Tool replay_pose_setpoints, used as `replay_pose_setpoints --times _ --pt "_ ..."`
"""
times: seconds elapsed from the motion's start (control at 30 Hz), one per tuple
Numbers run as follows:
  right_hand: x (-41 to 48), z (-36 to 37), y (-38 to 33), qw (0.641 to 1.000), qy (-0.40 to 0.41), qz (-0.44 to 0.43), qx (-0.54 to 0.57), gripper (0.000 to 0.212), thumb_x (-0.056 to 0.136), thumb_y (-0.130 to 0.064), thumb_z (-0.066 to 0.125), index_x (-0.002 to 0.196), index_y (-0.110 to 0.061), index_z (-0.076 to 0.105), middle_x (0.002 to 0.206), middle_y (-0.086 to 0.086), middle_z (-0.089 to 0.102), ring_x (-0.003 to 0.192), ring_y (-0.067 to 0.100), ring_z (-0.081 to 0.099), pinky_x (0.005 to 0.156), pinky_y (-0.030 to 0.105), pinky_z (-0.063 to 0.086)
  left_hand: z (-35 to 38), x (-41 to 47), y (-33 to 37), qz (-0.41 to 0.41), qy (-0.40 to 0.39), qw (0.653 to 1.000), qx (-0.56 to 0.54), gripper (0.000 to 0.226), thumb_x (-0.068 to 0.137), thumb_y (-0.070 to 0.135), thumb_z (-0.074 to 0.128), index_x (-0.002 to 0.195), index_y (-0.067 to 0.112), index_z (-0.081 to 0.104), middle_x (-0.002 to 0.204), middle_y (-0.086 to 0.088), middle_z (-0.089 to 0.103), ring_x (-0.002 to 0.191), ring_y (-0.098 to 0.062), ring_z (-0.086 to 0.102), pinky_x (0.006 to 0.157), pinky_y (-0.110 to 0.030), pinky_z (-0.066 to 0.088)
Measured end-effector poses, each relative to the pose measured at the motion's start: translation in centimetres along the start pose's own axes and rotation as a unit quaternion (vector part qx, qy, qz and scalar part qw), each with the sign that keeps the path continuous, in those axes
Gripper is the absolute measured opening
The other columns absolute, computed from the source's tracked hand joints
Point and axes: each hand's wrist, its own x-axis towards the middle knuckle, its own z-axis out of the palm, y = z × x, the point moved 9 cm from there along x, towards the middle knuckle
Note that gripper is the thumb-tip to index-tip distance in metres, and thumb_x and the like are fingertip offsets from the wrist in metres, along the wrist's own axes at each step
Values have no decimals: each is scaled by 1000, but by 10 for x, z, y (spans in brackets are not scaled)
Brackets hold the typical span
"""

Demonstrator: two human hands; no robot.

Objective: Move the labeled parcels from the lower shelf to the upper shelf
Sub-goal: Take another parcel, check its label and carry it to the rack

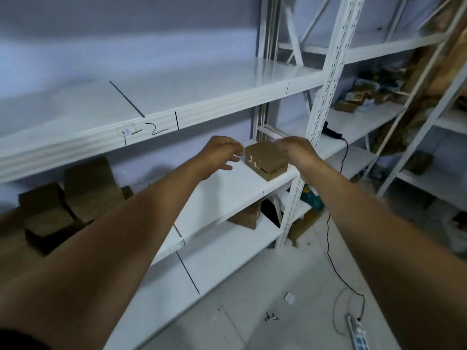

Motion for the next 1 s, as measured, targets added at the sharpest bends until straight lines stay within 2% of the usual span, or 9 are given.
replay_pose_setpoints --times 0.17,0.3,0.4,0.5,0.63,0.7,0.77,0.87,1.0 --pt "82 -23 48 1000 -8 16 8 16 97 -9 62 111 -11 65 90 0 65 73 6 59 45 6 43 48 83 -36 -53 3 998 -27 9 97 19 67 101 14 72 110 -9 72 113 -30 70 100 -49 57" --pt "168 -32 77 999 -16 17 -40 25 92 -11 68 116 -5 71 106 5 66 88 14 62 65 16 44 76 164 -67 -92 17 995 -40 12 97 18 66 107 15 71 105 -6 71 103 -24 70 99 -47 57" --pt "239 -37 90 996 -25 23 -82 18 93 -13 64 111 -10 70 97 1 65 80 10 59 66 22 42 93 230 -87 -118 29 991 -58 10 97 19 66 106 18 70 109 -7 71 108 -26 69 92 -43 56" --pt "296 -31 101 993 -44 19 -108 10 93 -12 61 99 -9 68 93 5 65 84 22 60 66 25 42 101 275 -103 -142 43 987 -62 11 97 19 65 106 18 71 103 -7 71 106 -27 69 91 -42 56" --pt "354 -19 124 987 -87 28 -130 38 94 -20 68 130 -8 65 122 4 62 111 22 59 95 33 48 110 315 -125 -187 69 978 -54 17 96 20 65 111 14 71 109 -9 71 113 -32 68 94 -45 57" --pt "382 -13 137 983 -109 30 -146 48 92 -25 71 136 -8 61 129 7 61 118 25 60 102 38 48 118 333 -140 -205 88 974 -49 16 95 21 68 109 14 70 100 -7 69 105 -32 67 91 -42 57" --pt "404 -4 151 974 -142 38 -172 52 92 -28 70 140 -11 57 125 6 61 120 27 61 95 35 48 129 345 -162 -229 108 967 -39 36 94 23 70 127 11 64 91 -4 64 92 -26 65 79 -35 53" --pt "425 16 177 944 -213 56 -245 65 93 -39 68 149 -16 46 140 10 55 129 31 56 107 40 46 158 347 -197 -299 110 945 -76 83 95 26 69 161 13 21 103 -19 64 92 -27 66 73 -34 50" --pt "451 22 206 909 -192 49 -367 74 88 -47 65 151 -18 38 149 16 46 139 40 42 110 48 41 193 339 -229 -363 151 913 -113 84 97 29 67 161 9 16 82 -7 51 73 -16 50 62 -29 41"
